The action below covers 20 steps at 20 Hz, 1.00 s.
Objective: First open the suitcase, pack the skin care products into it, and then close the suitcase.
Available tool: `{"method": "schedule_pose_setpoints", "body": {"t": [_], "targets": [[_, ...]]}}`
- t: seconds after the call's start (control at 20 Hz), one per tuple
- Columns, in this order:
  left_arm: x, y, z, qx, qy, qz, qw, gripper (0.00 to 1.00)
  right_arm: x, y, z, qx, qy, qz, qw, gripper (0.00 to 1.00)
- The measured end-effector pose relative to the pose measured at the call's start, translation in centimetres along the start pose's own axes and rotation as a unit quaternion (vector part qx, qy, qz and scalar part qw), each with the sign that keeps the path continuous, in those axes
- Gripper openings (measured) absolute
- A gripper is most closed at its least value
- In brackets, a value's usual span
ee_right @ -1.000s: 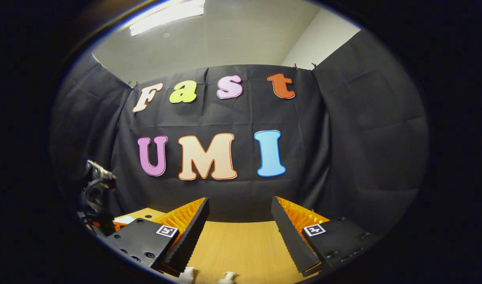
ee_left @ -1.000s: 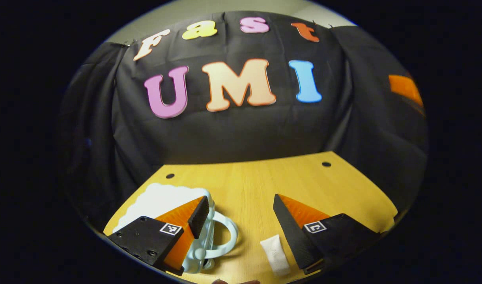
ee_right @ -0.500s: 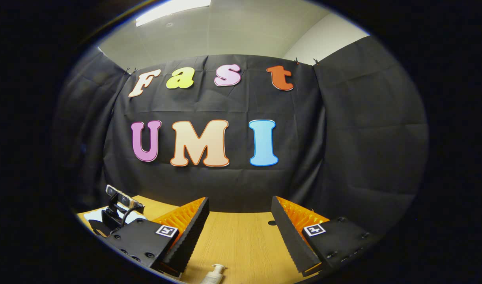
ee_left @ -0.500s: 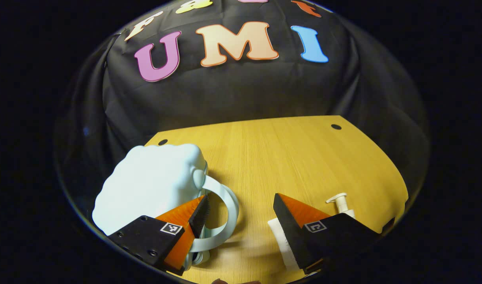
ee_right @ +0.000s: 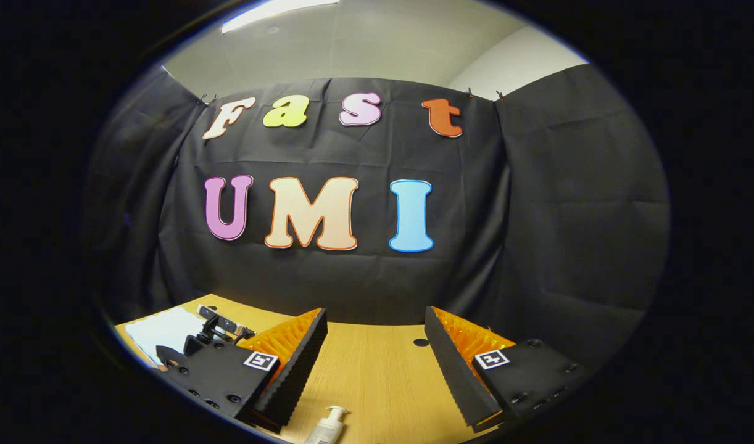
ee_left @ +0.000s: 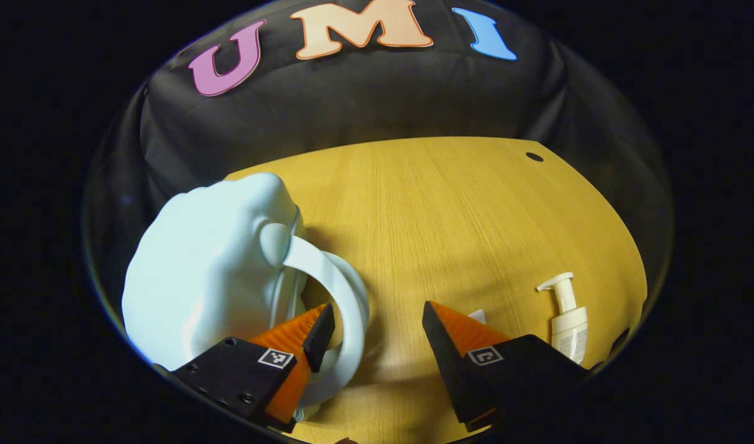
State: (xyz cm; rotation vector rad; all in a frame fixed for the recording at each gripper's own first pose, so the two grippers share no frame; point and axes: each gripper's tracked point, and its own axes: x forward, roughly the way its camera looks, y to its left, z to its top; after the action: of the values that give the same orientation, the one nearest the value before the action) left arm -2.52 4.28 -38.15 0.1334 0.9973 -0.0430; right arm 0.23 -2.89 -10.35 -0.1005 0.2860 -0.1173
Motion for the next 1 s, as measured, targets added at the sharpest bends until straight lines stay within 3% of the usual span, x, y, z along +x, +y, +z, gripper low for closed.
{"method": "schedule_pose_setpoints", "body": {"t": [0.15,0.2,0.4,0.55,0.7,0.85,1.0], "targets": [[-0.2,1.1,0.1,0.012,0.003,0.016,1.000,0.69,-0.1,-0.2,-0.1,0.002,-0.001,-0.001,1.000,1.00],[-0.3,1.4,0.4,0.014,-0.001,0.018,1.000,0.53,-0.1,-0.2,0.0,0.004,-0.001,-0.001,1.000,1.00],[-0.6,1.8,0.7,0.009,0.009,0.017,1.000,0.13,0.3,0.0,-0.2,0.017,0.000,0.003,1.000,1.00],[-0.8,1.6,0.3,-0.006,0.042,-0.003,0.999,0.09,0.6,0.8,-0.2,0.029,-0.003,0.014,0.999,1.00],[-1.8,1.3,1.2,-0.009,0.040,-0.018,0.999,0.01,0.7,1.7,0.0,0.032,-0.008,0.027,0.999,1.00],[-3.6,1.7,2.8,0.007,0.023,-0.009,1.000,0.00,1.1,2.7,0.0,0.041,-0.011,0.039,0.998,1.00],[-6.5,2.7,5.1,-0.016,0.016,-0.027,0.999,0.00,1.5,3.7,-0.5,0.053,-0.005,0.050,0.997,1.00]]}}
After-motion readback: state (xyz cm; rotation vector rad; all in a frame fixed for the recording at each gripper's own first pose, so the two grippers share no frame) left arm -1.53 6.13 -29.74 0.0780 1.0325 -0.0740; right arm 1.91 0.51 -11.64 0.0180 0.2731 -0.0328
